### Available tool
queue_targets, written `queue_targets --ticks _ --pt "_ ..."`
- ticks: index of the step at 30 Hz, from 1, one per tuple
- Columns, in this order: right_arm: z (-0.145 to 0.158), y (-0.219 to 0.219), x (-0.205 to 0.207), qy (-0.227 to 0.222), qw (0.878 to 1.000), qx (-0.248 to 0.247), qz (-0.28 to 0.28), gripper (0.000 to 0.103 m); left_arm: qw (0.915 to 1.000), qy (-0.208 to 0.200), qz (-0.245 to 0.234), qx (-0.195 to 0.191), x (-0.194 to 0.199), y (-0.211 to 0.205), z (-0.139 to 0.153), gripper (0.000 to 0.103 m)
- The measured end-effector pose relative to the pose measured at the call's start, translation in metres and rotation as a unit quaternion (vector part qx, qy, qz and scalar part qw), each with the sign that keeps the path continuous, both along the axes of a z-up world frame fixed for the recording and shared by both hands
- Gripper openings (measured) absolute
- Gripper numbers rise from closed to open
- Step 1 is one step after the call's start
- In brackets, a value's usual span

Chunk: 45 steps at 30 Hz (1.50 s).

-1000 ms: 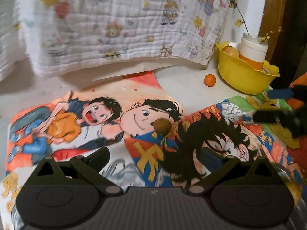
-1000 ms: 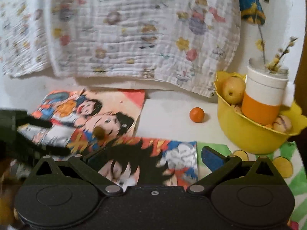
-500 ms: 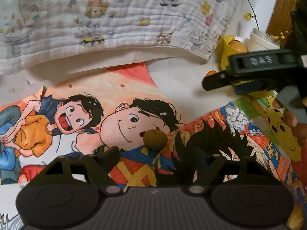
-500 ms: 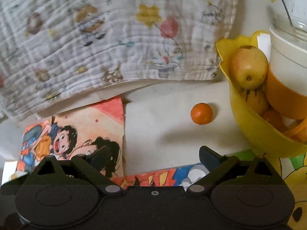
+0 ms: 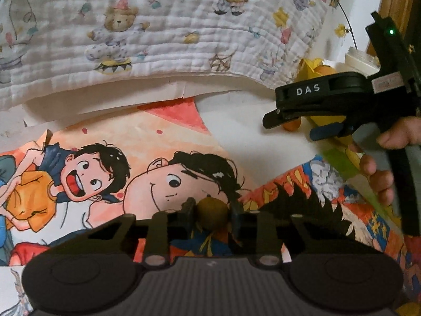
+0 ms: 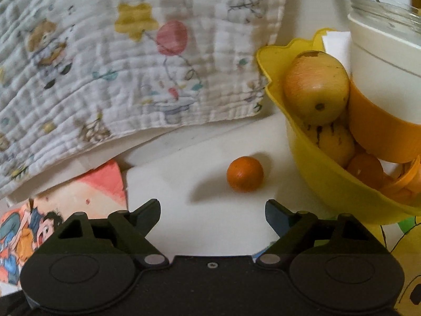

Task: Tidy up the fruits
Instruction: 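Grasp the small brown fruit with the left tool while the right tool approaches the mandarin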

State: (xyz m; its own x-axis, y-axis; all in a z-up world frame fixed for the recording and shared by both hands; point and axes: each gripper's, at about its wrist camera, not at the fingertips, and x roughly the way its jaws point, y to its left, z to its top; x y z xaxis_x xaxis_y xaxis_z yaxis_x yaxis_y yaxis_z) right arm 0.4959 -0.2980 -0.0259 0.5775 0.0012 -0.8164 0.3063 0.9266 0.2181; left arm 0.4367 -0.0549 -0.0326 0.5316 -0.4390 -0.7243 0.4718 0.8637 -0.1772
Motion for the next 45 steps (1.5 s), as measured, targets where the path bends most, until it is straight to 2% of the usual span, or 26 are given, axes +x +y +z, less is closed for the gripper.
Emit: queue_targets --ticks 8,14,17,25,29,31,34,38,39,40,42,45 --pt "-0.016 -0.004 0.011 -0.007 0.999 0.006 -0.033 0.080 0.9997 -0.003 -0.002 -0.025 0.009 -0.007 -0.004 0.030" --pt "-0.022 -0.006 0.015 -0.031 0.998 0.008 -0.048 0.077 0.9995 -0.007 -0.005 -0.029 0.014 -0.014 -0.006 0.030" --pt "-0.024 -0.004 0.017 -0.034 0.998 -0.001 -0.051 0.072 0.9995 -0.011 -0.007 -0.029 0.013 -0.016 -0.007 0.030" --pt "-0.027 0.000 0.013 -0.035 0.997 -0.033 -0.057 0.047 0.9994 -0.015 -0.008 -0.029 0.011 -0.016 -0.007 0.030" --pt "-0.028 0.000 0.012 -0.031 0.997 -0.043 -0.054 0.040 0.9995 -0.016 -0.009 -0.027 0.011 -0.016 -0.008 0.030" --pt "-0.029 -0.001 0.011 -0.030 0.997 -0.046 -0.053 0.032 0.9995 -0.016 -0.009 -0.026 0.010 -0.017 -0.007 0.030" --pt "-0.029 -0.002 0.009 -0.029 0.997 -0.044 -0.049 0.026 0.9995 -0.013 -0.010 -0.027 0.009 -0.016 -0.007 0.030" --pt "-0.028 -0.004 0.005 -0.033 0.997 -0.039 -0.054 0.027 0.9995 -0.013 -0.011 -0.026 0.007 -0.016 -0.006 0.030" --pt "-0.028 -0.005 0.003 -0.035 0.997 -0.033 -0.060 0.032 0.9995 -0.011 -0.010 -0.028 0.008 -0.015 -0.006 0.030" --pt "-0.028 -0.005 0.002 -0.038 0.996 -0.027 -0.070 0.047 0.9995 -0.009 -0.008 -0.031 0.009 -0.015 -0.005 0.030" --pt "-0.026 -0.005 0.002 -0.040 0.996 -0.020 -0.081 0.066 0.9995 -0.009 -0.007 -0.031 0.011 -0.015 -0.005 0.030" --pt "-0.026 -0.002 0.006 -0.043 0.995 -0.024 -0.091 0.067 0.9993 -0.009 -0.006 -0.034 0.013 -0.015 -0.006 0.030"
